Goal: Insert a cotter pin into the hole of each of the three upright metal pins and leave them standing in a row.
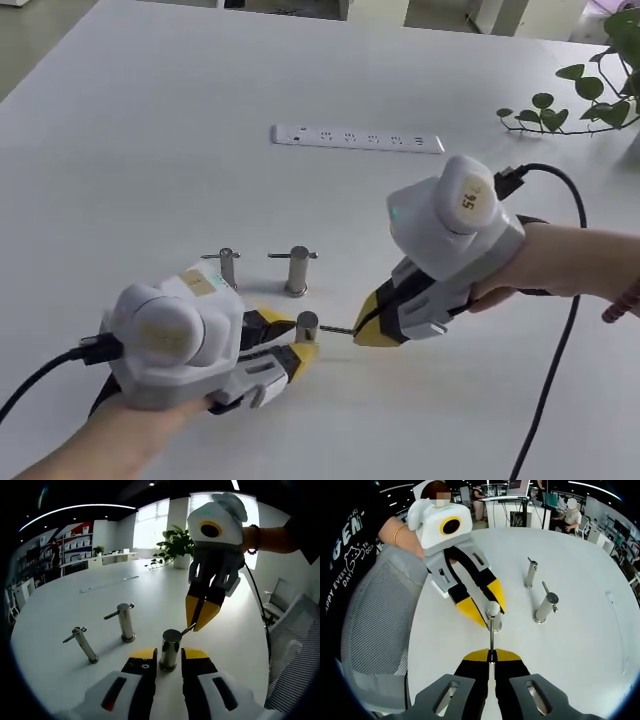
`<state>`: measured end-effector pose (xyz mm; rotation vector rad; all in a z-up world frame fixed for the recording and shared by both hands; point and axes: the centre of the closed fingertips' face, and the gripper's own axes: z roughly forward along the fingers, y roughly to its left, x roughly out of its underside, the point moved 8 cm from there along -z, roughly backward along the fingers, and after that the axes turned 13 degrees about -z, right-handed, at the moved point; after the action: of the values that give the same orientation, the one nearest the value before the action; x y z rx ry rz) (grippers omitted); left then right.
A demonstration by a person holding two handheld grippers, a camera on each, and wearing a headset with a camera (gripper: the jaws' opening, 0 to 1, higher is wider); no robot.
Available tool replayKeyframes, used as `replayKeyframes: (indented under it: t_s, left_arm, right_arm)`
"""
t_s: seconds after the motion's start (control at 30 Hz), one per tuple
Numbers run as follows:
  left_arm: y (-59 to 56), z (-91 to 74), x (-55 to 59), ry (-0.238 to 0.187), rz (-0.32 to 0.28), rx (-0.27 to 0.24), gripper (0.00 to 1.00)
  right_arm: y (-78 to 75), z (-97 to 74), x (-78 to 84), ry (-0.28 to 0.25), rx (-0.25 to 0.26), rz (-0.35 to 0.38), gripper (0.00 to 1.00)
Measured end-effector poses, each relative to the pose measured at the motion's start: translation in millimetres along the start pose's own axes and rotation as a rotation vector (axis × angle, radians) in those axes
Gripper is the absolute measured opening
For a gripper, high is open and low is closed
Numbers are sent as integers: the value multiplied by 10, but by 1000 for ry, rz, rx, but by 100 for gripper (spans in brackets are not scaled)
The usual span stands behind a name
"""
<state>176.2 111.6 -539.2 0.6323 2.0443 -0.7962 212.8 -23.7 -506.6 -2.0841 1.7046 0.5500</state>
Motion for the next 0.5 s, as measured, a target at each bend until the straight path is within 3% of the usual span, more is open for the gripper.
replayKeyframes:
  t_s: [0.5]
  left_arm:
    - [6, 22, 15, 9, -29, -13, 12]
  right_arm:
    - [-28, -35, -72, 16, 9, -41, 0]
